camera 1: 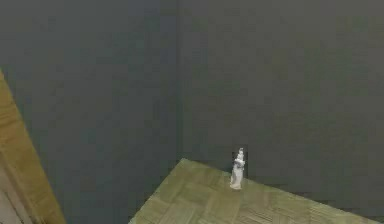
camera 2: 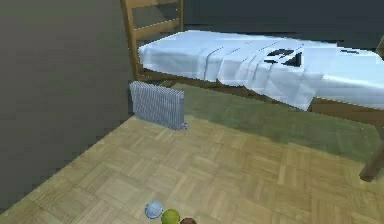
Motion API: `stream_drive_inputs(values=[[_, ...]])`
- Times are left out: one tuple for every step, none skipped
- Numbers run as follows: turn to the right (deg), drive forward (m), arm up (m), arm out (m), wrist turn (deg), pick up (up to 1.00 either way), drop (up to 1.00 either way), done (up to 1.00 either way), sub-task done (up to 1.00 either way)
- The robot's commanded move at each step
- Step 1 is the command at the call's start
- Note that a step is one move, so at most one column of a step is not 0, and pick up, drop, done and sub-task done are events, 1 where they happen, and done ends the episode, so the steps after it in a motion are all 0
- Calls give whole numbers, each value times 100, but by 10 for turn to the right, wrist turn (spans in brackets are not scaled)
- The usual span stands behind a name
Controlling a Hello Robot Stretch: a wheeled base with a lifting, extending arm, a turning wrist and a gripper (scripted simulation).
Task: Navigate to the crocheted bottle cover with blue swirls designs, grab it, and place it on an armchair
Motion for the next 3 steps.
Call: stream_drive_inputs(values=[[0,80,0,0,0,0,0,0,0],[-450,0,0,0,0,0,0,0,0],[-90,0,0,0,0,0,0,0,0]])
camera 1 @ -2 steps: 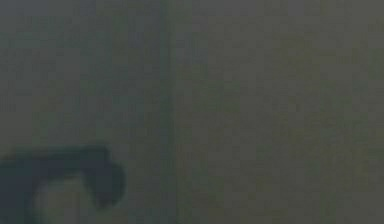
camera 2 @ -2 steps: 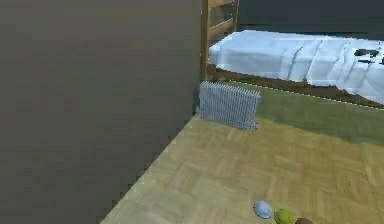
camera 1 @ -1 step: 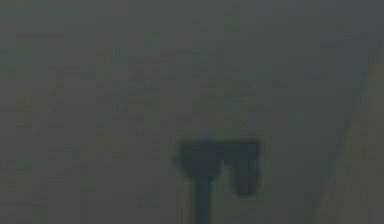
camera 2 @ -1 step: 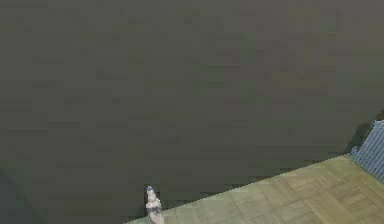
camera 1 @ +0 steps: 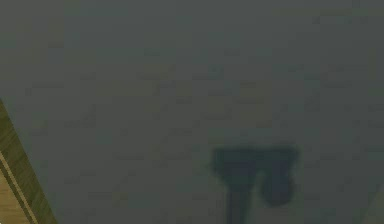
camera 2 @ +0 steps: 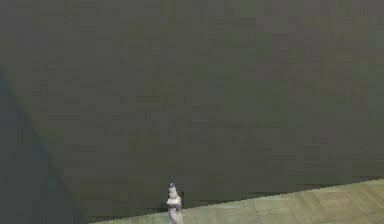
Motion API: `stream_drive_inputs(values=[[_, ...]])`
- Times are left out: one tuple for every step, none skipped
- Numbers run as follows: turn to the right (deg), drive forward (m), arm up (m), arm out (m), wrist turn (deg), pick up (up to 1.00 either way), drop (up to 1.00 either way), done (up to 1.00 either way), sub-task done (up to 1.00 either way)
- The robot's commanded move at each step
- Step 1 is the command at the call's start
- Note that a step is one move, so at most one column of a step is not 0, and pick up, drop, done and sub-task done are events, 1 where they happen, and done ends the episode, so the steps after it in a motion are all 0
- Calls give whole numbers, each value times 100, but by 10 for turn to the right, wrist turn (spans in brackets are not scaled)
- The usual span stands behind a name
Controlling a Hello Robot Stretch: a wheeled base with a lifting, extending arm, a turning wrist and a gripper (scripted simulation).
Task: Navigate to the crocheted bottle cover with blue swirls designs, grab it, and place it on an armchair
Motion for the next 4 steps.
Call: stream_drive_inputs(values=[[0,0,14,0,0,0,0,0,0],[0,0,0,36,0,0,0,0,0],[0,0,0,0,450,0,0,0,0],[0,0,0,0,450,0,0,0,0]])
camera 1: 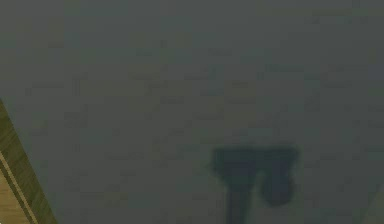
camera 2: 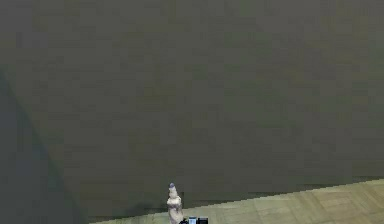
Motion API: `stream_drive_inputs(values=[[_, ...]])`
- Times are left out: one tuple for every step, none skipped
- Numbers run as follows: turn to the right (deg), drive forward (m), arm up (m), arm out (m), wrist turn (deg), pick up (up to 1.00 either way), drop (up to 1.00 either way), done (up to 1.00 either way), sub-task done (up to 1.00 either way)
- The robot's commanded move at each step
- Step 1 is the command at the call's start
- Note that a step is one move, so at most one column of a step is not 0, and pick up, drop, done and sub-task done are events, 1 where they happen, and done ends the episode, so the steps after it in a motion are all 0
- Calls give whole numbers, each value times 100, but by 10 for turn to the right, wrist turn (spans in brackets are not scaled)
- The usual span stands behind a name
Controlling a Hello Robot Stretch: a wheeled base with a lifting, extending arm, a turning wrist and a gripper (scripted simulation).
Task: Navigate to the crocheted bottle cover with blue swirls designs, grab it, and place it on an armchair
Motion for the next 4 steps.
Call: stream_drive_inputs(values=[[0,0,0,0,450,0,0,0,0],[0,0,0,0,270,0,0,0,0],[0,0,-30,0,0,0,0,0,0],[0,0,0,0,0,100,0,0,0]])
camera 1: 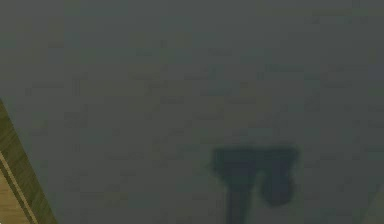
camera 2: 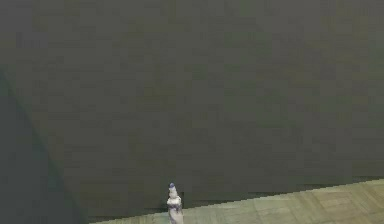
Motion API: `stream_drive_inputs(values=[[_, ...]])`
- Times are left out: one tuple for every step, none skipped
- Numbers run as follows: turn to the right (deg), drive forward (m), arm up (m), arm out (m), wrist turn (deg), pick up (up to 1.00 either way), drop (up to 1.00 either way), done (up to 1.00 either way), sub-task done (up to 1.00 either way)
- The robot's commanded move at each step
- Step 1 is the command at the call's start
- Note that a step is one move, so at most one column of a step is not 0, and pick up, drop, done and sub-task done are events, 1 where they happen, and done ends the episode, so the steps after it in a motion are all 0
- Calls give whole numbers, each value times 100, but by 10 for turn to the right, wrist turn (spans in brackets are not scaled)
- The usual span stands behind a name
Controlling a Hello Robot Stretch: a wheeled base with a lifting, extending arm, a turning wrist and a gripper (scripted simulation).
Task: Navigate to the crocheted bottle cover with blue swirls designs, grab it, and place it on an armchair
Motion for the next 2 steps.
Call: stream_drive_inputs(values=[[0,0,10,0,0,0,0,0,0],[0,0,50,0,0,0,0,0,0]])
